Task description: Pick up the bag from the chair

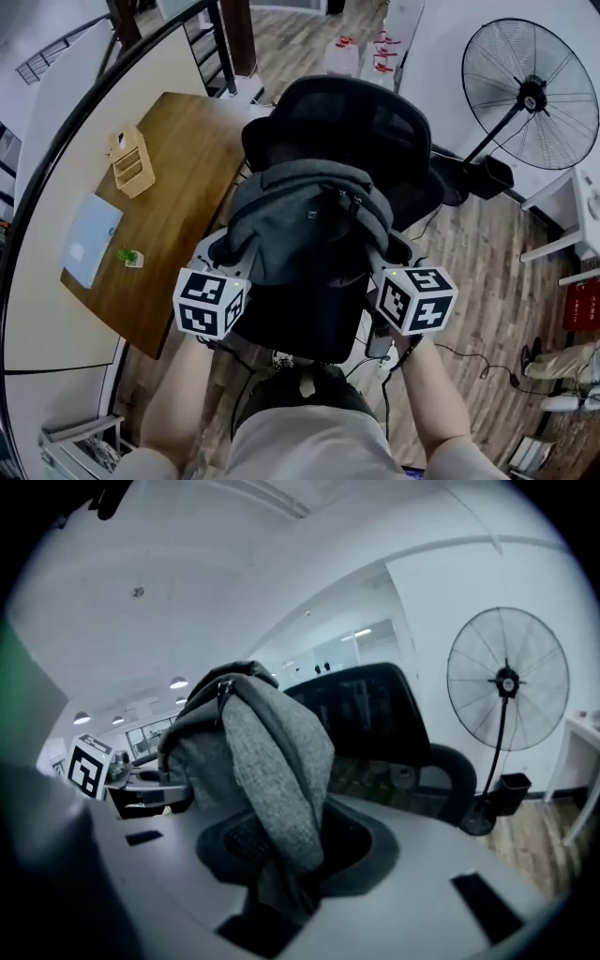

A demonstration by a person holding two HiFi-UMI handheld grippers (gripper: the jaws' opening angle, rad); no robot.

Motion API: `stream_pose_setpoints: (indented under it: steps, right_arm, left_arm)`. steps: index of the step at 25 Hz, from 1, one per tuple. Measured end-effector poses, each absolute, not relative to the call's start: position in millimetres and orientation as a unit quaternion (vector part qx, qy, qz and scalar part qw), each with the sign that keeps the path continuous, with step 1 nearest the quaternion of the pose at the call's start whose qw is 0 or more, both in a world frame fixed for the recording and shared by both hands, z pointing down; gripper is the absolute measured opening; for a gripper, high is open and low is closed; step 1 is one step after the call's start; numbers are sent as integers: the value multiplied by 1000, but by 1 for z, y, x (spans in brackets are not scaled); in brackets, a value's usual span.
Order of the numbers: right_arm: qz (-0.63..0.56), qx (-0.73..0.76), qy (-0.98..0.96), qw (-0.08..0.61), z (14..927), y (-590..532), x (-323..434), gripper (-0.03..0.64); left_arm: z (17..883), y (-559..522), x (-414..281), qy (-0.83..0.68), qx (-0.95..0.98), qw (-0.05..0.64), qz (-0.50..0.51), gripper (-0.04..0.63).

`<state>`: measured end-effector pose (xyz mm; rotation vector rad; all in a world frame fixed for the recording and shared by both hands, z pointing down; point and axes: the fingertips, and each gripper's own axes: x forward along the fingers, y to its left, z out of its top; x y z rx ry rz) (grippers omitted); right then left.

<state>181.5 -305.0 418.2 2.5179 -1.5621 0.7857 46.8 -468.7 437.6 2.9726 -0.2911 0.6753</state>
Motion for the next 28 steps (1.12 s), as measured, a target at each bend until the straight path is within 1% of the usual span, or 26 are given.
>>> stream_pose_setpoints:
  steps: [4,8,15,19,28]
  right_arm:
    - [209,828,-520,35,356,-298,175,123]
    - [159,835,-527,21,303,-290,165,123]
    - [119,828,-548,2,247,-267,137,123]
    - [120,820,-559,0,244,-258,121,121]
    - [174,801,-573,12,289,-245,98,117]
  left_arm:
    - [380,-460,39,-98,979,24,177,115]
    - [328,-451,27,-103,986,-7,129,112]
    - [268,-423,-6,-108,990,-35,81,109]
    - [263,-411,-24,-110,989,-47,83,109]
    - [308,-391,-50,-111,985,-38,128,109]
